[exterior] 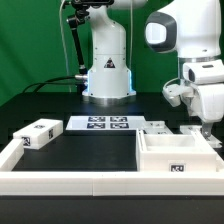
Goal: Assemble cabinet
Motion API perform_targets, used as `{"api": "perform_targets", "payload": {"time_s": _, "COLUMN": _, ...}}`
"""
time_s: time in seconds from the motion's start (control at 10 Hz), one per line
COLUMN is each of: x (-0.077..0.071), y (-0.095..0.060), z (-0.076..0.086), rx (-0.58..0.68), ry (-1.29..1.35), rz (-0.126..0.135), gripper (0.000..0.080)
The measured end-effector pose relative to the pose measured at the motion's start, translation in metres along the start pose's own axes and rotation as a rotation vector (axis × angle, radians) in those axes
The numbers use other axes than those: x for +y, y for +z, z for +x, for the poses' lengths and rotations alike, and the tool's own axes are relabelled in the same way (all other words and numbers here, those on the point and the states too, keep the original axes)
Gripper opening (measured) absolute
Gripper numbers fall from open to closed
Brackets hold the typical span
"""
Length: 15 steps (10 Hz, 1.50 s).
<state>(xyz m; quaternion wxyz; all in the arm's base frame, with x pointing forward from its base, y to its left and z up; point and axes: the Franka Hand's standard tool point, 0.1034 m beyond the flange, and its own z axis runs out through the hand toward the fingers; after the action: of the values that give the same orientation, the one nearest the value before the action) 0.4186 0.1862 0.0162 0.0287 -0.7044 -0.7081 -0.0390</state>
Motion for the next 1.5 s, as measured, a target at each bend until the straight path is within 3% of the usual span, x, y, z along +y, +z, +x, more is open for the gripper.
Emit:
{"api": "perform_targets", "payload": {"time_s": 0.3, "x": -0.004, "y": 0.006, "z": -0.001, "rx": 0.001, "ry": 0.004, "rz": 0.013, "gripper": 0.0735}}
{"api": "perform_targets", "payload": {"time_s": 0.5, "x": -0.004, "y": 0.007, "z": -0.002, "rx": 0.001, "ry": 0.005, "rz": 0.013, "gripper": 0.0399}}
{"api": "perform_targets", "payload": {"time_s": 0.6, "x": -0.004, "y": 0.007, "z": -0.002, "rx": 0.001, "ry": 0.005, "rz": 0.013, "gripper": 0.0399}}
{"api": "perform_targets", "payload": {"time_s": 0.8, "x": -0.003, "y": 0.007, "z": -0.005, "rx": 0.0, "ry": 0.012, "rz": 0.013, "gripper": 0.0099}}
{"api": "perform_targets", "payload": {"time_s": 1.2, "x": -0.003, "y": 0.006, "z": -0.005, "rx": 0.0, "ry": 0.012, "rz": 0.012, "gripper": 0.0068}}
{"api": "perform_targets", "payload": {"time_s": 1.5, "x": 0.009, "y": -0.028, "z": -0.028, "rx": -0.055, "ry": 0.042, "rz": 0.002, "gripper": 0.0068}}
